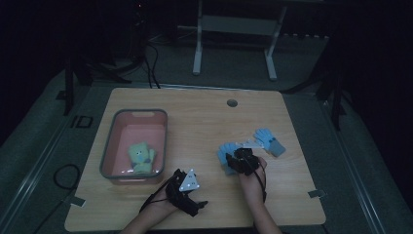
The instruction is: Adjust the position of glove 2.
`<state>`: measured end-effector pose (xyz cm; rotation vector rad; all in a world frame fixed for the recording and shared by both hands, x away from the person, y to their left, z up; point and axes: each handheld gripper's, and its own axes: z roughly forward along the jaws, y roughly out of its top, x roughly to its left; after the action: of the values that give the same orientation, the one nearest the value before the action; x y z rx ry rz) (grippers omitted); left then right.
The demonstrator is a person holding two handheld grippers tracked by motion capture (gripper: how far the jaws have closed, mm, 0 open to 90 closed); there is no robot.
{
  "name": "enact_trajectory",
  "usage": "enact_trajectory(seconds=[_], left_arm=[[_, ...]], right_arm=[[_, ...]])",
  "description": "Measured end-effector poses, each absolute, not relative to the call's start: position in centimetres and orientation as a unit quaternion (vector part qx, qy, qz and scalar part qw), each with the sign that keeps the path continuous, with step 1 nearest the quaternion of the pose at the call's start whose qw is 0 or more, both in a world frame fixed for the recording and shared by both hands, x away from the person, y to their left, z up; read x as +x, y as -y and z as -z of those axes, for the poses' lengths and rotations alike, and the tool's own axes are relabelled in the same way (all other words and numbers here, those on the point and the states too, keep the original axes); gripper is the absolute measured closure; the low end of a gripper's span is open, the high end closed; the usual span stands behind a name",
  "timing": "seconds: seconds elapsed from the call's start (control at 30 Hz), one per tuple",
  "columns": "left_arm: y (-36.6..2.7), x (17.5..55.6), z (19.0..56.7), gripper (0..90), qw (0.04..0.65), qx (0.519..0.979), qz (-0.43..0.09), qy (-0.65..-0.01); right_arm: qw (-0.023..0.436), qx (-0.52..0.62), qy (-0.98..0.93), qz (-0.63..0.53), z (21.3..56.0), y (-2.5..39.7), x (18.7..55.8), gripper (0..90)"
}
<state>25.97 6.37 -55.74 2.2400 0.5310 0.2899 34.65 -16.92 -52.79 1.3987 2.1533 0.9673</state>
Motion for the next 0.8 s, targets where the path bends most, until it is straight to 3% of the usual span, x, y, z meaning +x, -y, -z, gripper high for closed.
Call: enact_trajectory(seconds=[0.1,0.2,0.3,0.37,0.67,0.8], left_arm=[[-6.4,25.9,55.7,1.9,0.400,0.885,-0.115,-0.210],[-6.4,26.0,55.8,1.9,0.400,0.885,-0.115,-0.209],[-6.3,26.1,55.9,1.9,0.398,0.886,-0.115,-0.210],[-6.3,26.1,55.8,1.9,0.400,0.885,-0.115,-0.209],[-6.4,26.1,55.9,1.9,0.400,0.885,-0.114,-0.208],[-6.4,26.0,55.9,1.9,0.401,0.885,-0.113,-0.208]], right_arm=[[0.198,0.481,-0.778,-0.353,52.2,17.7,34.9,62.0],[0.165,0.438,-0.802,-0.372,51.8,19.1,35.1,73.9],[0.146,0.392,-0.820,-0.390,52.0,19.3,35.0,73.5],[0.172,0.338,-0.846,-0.374,52.8,19.2,35.4,70.7],[0.160,0.337,-0.856,-0.357,55.1,19.3,37.3,67.0],[0.169,0.355,-0.843,-0.368,55.7,19.1,36.9,83.2]])
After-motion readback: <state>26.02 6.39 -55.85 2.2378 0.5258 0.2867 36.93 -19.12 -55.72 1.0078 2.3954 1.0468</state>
